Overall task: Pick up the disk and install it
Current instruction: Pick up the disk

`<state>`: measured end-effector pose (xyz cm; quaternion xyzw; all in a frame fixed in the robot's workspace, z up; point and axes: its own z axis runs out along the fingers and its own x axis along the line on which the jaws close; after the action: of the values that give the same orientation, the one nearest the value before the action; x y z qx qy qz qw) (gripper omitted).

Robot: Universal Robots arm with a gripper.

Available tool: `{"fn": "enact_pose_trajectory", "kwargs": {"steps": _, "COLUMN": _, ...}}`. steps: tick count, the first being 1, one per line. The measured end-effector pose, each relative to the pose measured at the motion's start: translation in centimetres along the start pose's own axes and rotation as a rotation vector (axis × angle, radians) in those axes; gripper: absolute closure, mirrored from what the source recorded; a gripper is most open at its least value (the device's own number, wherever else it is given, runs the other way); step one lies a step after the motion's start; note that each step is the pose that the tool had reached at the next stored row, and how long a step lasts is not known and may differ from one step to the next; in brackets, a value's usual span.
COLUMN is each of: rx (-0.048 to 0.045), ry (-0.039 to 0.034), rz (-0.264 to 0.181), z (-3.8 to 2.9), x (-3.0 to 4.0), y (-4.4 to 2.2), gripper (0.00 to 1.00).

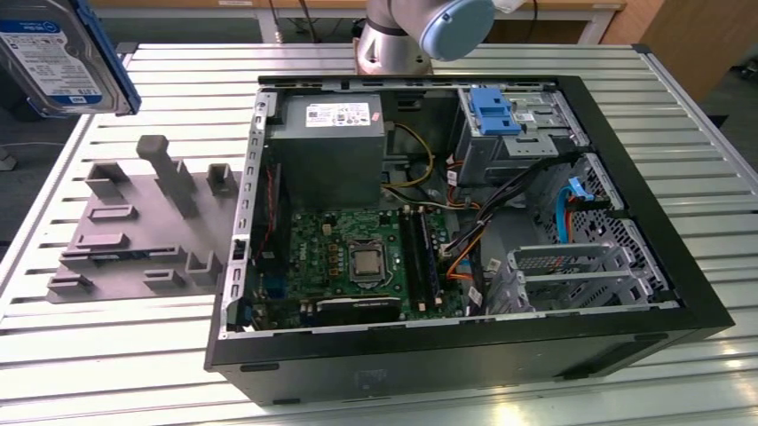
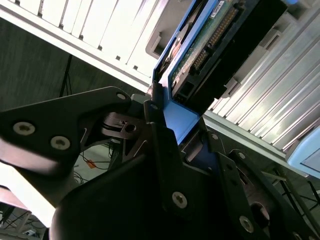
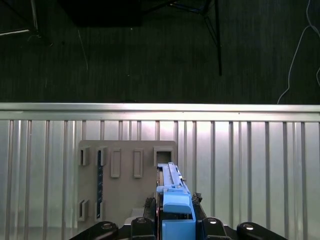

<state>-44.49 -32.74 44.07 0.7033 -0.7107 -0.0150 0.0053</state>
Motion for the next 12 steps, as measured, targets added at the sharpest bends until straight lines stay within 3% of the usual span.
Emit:
{"fn": "enact_pose_trajectory", "kwargs": {"steps": 7, "rx": -0.0001, "ry": 0.0002, "rz": 0.0, "z": -0.01, "x": 0.0, "y": 0.0, "gripper": 0.63}}
{"fn": "enact_pose_trajectory", "kwargs": {"steps": 12, "rx": -0.0001, "ry": 0.0003, "rz": 0.0, "z": -0.54, "x": -0.01, "y": 0.01, "gripper": 0.63}}
